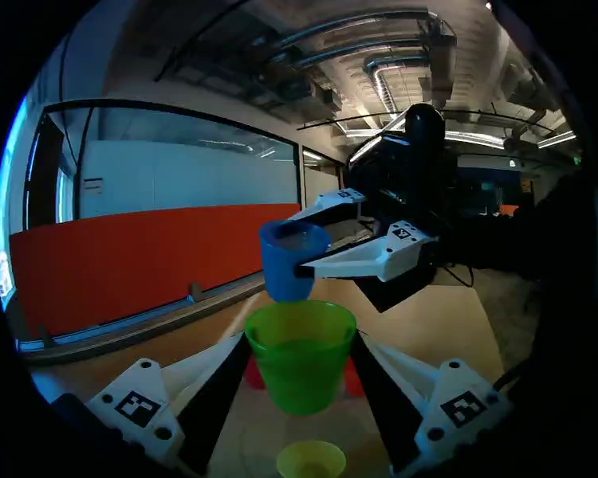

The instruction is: Pour water

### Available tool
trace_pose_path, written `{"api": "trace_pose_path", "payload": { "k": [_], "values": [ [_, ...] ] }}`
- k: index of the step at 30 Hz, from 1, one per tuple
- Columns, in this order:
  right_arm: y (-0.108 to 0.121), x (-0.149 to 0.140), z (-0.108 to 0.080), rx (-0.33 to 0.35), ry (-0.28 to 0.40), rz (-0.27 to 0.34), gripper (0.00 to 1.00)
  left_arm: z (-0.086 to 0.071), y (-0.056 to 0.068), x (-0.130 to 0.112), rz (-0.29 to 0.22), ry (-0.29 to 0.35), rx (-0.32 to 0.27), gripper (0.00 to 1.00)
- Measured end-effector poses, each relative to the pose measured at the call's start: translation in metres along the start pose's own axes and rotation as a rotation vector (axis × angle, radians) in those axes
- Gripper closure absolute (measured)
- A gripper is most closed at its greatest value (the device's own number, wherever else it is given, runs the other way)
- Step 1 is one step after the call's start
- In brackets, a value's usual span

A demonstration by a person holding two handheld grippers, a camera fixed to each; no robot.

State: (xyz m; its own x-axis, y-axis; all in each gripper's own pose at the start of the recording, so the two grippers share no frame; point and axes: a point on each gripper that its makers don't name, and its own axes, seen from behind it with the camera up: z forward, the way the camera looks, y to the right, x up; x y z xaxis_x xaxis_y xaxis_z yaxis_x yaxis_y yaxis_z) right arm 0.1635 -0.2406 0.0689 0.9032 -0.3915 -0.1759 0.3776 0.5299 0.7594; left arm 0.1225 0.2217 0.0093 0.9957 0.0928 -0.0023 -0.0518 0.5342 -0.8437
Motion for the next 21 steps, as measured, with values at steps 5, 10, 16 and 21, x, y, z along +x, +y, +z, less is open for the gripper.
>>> {"api": "trace_pose_path", "payload": {
  "k": [5,10,16,21],
  "values": [
    [-0.007,-0.005,-0.001,0.011,-0.012,0.091,0.09,-0.004,-0.001,0.002,0.001,0.001,0.009,0.14],
    [-0.015,-0.006,-0.002,0.025,-0.017,0.186,0.09,-0.006,-0.001,0.004,0.003,0.003,0.015,0.14],
    [-0.024,-0.009,-0.002,0.043,-0.028,0.277,0.09,-0.01,-0.001,0.004,0.004,0.008,0.027,0.14],
    [-0.028,-0.011,-0.003,0.043,-0.035,0.291,0.09,-0.014,-0.002,0.006,0.005,0.009,0.038,0.14]
  ]
}}
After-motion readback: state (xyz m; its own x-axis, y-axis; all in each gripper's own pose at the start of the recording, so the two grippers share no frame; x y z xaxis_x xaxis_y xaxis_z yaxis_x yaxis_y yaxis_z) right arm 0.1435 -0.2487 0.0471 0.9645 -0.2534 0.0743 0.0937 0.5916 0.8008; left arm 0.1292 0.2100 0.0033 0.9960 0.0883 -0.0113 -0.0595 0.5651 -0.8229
